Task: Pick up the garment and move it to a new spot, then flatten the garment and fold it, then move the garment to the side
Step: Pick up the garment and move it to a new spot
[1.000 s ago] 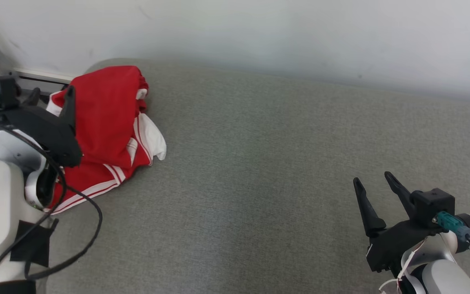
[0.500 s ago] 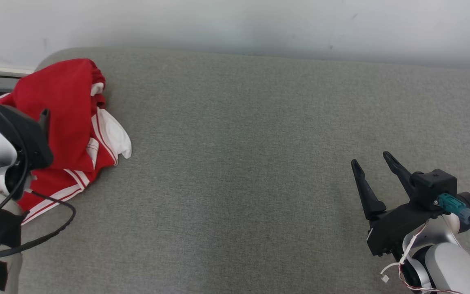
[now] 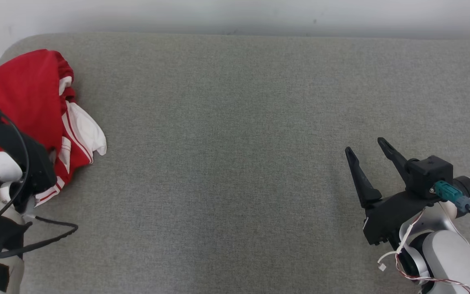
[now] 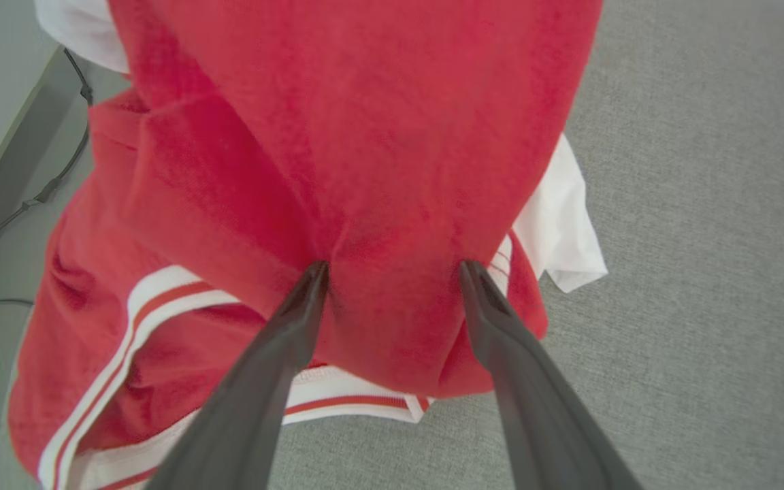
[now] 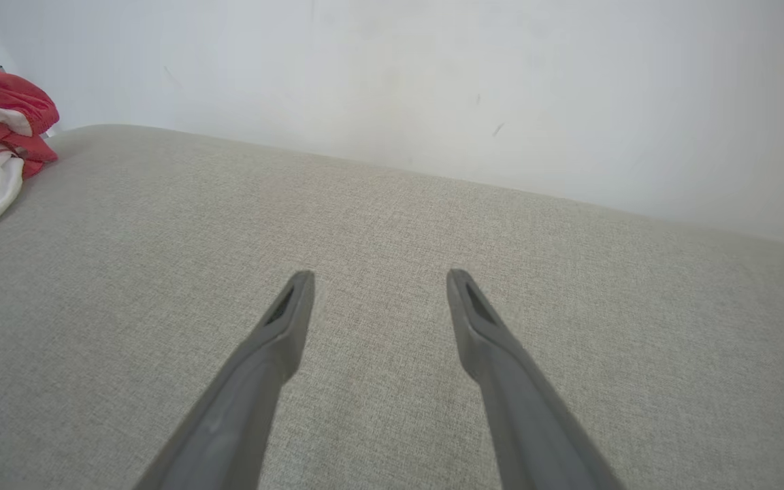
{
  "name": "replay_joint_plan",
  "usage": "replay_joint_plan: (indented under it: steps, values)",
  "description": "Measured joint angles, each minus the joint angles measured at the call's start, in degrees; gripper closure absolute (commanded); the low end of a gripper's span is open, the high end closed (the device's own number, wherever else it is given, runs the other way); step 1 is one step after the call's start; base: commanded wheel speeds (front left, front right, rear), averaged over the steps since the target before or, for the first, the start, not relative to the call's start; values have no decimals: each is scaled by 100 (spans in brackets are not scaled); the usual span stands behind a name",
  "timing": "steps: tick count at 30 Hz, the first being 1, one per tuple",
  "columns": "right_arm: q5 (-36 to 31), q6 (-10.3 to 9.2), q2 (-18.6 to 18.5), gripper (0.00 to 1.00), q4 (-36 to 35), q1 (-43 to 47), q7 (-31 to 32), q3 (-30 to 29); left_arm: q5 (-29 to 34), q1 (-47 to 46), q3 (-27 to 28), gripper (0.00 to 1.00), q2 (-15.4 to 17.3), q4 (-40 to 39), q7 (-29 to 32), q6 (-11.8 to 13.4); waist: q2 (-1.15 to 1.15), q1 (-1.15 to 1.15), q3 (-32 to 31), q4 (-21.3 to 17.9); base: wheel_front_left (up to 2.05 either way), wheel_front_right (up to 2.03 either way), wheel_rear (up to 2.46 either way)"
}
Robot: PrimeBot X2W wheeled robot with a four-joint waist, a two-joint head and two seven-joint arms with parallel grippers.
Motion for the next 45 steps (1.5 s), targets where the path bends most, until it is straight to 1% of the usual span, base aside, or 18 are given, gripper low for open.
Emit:
replay_joint_plan:
  steps: [1, 2, 4, 5, 7, 13, 18, 22, 26, 27, 28, 29, 32, 38, 41, 45]
  values:
    - [0, 1, 3, 0, -1, -34, 2, 9, -1, 1, 14, 0, -1, 44, 11, 51, 0, 0, 18, -23, 0, 0, 0]
    - [0, 1, 3, 0, -1, -43, 4, 8, 9, -8, 5, 23, 2, 68, 31, 97, 0, 0, 35, -46, 0, 0, 0]
    - [0, 1, -7, 0, 3, -35, 18, -3, 42, -90, -16, 84, -10, 149, 65, 104, 0, 0, 67, -77, 0, 0, 0]
    - [0, 1, -10, 0, 4, -34, 19, -2, 51, -124, -34, 100, -12, 154, 69, 112, 0, 0, 80, -88, 0, 0, 0]
    - [0, 1, -11, 0, 11, -34, 19, -4, 74, -209, -62, 100, -15, 207, 68, 154, 0, 0, 98, -102, 0, 0, 0]
    - [0, 1, -9, 0, 94, -35, 18, -15, 108, -399, -168, 100, -78, 301, -112, 147, 0, 0, 68, -89, 0, 0, 0]
    - [1, 4, 56, 0, 257, -57, -7, 1, 140, -956, -193, 100, -114, 98, -599, 130, 0, 0, -41, -61, 0, 0, 0]
    - [5, 31, 186, 0, 411, -157, -30, 71, 153, -1097, -300, 100, -141, -57, -978, 20, 0, 0, -175, -60, 0, 0, 0]
    - [25, 49, 298, 0, 534, -155, -98, 101, 250, -1105, -576, 100, -213, -300, -1371, -60, 0, -1, -329, -104, 0, 0, 0]
    - [45, 49, 299, 0, 588, -151, -118, 96, 252, -1105, -622, 100, -280, -365, -1458, -92, 0, -1, -370, -120, 0, 0, 0]
    - [65, 49, 299, 0, 653, -128, -138, 71, 282, -1102, -781, 100, -443, -497, -1604, -110, -1, -1, -454, -157, 0, 0, 0]
    - [74, 48, 302, 0, 689, -122, -169, 60, 293, -1097, -837, 100, -539, -553, -1681, -141, -1, -1, -496, -178, 0, 0, 0]
    - [149, 44, 354, 0, 800, -101, -220, 57, 288, -987, -1005, 100, -782, -748, -1853, -155, -1, -2, -612, -258, 0, 0, 0]
    - [200, 15, 457, 0, 880, 17, -298, 54, 222, -511, -1347, 100, -989, -1088, -2041, -159, -1, -1, -755, -478, 0, 0, 0]
    - [209, 0, 456, 0, 956, 83, -322, 31, 49, -177, -1798, 100, -1103, -1393, -2172, -158, -1, -1, -831, -640, 0, 0, 0]
    - [213, -1, 455, 0, 1001, 236, -366, 20, -245, 204, -2423, 100, -1166, -1871, -2326, -159, -1, -2, -925, -873, 0, 0, 0]
